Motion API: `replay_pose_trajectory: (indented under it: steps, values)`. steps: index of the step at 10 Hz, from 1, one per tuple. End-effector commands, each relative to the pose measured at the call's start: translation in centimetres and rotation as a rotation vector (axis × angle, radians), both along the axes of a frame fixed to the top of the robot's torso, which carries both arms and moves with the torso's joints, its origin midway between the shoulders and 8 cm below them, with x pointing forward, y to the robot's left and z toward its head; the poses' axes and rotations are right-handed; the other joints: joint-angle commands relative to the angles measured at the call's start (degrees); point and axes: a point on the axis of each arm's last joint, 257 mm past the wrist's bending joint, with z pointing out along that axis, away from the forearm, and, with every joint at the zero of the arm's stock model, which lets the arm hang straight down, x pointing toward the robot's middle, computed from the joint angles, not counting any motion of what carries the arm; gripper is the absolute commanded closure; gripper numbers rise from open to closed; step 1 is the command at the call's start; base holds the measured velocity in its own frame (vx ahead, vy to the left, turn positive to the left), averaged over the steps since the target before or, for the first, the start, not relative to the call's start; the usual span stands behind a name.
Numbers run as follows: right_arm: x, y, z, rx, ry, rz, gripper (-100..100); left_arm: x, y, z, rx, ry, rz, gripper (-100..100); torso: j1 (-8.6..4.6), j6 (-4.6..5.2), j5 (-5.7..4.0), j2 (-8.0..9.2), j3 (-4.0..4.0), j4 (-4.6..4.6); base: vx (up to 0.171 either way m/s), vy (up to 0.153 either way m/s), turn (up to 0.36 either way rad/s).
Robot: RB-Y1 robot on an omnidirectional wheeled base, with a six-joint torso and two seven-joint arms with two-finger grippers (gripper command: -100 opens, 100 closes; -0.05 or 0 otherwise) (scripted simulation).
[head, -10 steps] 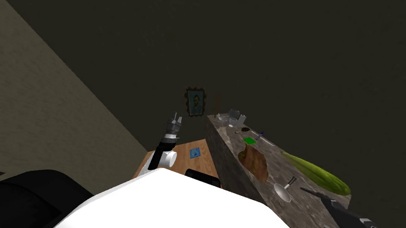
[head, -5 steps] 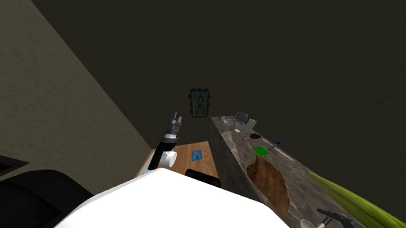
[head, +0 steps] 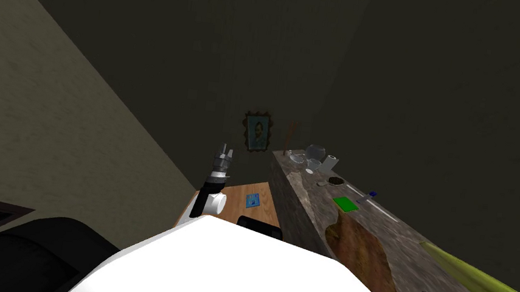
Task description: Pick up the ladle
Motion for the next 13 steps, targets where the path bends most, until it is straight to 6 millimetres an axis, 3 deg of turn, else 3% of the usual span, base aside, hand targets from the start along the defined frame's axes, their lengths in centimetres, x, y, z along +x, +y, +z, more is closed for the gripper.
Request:
replay_pose_trajectory:
  steps: [1,4,6,7,11,12,13]
  values:
    - [-1.2,0.2,-1.0,0.000,-0.006,-0.014,-100,0.0,0.0,0.0,0.000,0.000,0.000,0,0.00,0.00,0.00,0.00,0.00,0.00,0.013,-0.014,0.101]
    - [-3.0,0.8,-2.4,0.001,-0.014,-0.033,-100,0.0,0.0,0.0,0.000,0.000,0.000,0,-0.09,0.00,-0.03,0.07,0.05,0.02,0.014,-0.023,0.080]
    - [-2.8,0.7,-2.4,0.002,-0.012,-0.032,-100,0.0,0.0,0.0,0.000,0.000,0.000,0,-0.09,0.01,-0.02,0.08,0.05,0.02,0.008,-0.014,0.017]
    - [-2.8,0.7,-2.4,0.001,-0.013,-0.032,100,0.0,0.0,0.0,0.000,0.000,0.000,0,-0.04,0.01,-0.01,0.10,0.06,0.03,0.000,0.000,0.000]
    - [-2.9,0.6,-2.4,0.001,-0.013,-0.033,100,0.0,0.0,0.0,0.000,0.000,0.000,0,0.00,-0.02,-0.01,0.10,0.06,0.03,-0.001,-0.001,-0.004]
    - [-2.9,0.6,-2.4,0.001,-0.013,-0.033,0,0.0,0.0,0.0,0.000,0.000,0.000,0,0.00,-0.02,-0.01,0.10,0.06,0.03,0.000,0.000,0.000]
    - [-1.8,0.4,-1.4,0.000,-0.009,-0.020,100,0.0,0.0,0.0,0.000,0.000,0.000,0,0.00,-0.02,-0.01,0.10,0.06,0.03,-0.009,0.018,-0.102]
